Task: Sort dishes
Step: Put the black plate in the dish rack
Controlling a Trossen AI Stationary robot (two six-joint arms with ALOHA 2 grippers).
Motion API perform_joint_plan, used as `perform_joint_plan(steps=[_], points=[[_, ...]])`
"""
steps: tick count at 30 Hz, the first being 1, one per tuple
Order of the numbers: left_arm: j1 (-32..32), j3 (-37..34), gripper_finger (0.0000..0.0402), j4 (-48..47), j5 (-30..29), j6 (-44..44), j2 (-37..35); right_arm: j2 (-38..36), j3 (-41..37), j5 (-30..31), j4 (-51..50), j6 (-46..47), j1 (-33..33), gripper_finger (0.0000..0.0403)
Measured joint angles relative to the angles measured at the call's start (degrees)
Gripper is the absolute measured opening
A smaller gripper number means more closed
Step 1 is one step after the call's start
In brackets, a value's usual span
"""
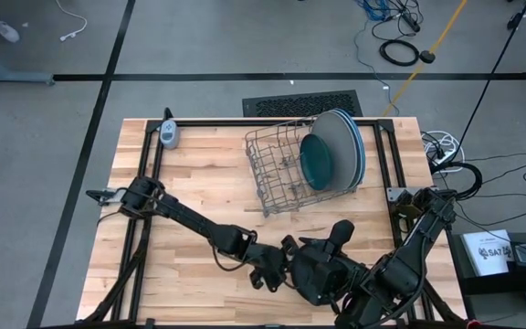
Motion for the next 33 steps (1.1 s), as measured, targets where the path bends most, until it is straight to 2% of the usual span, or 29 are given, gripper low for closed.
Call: perform_joint_plan(steps=[7, 11, 17, 22, 26, 29, 33], points=[[0.36, -0.66, 0.0127, -0.50, 0.67, 0.50, 0.00, 0.00, 0.00, 0.00, 0.00, -0.04, 0.00, 0.0153], [0.34, -0.63, 0.0163, -0.29, 2.89, 2.66, 1.48, 0.00, 0.00, 0.02, -0.01, -0.10, 0.00, 0.0153], [-1.15, -0.74, 0.0168, 2.04, 2.36, 9.25, 5.01, 0.00, 0.01, 0.00, -0.06, -0.14, 0.00, 0.0153], [-1.83, -0.74, 0.0168, 6.93, -1.89, 9.52, 5.81, 0.00, 0.00, 0.01, -0.31, -0.12, -0.04, 0.0153], [-1.74, -0.66, 0.0169, 9.02, -1.31, 9.77, 5.64, 0.00, 0.02, 0.02, -0.44, -0.06, -0.04, 0.0153], [-1.50, -0.58, 0.0169, 9.30, 2.18, 10.74, 6.65, 0.00, 0.02, 0.02, -0.46, -0.06, -0.02, 0.0153], [-1.51, -0.72, 0.0169, 8.24, 2.22, 10.98, 8.19, 0.00, 0.02, 0.01, -0.45, -0.01, -0.16, 0.0153]])
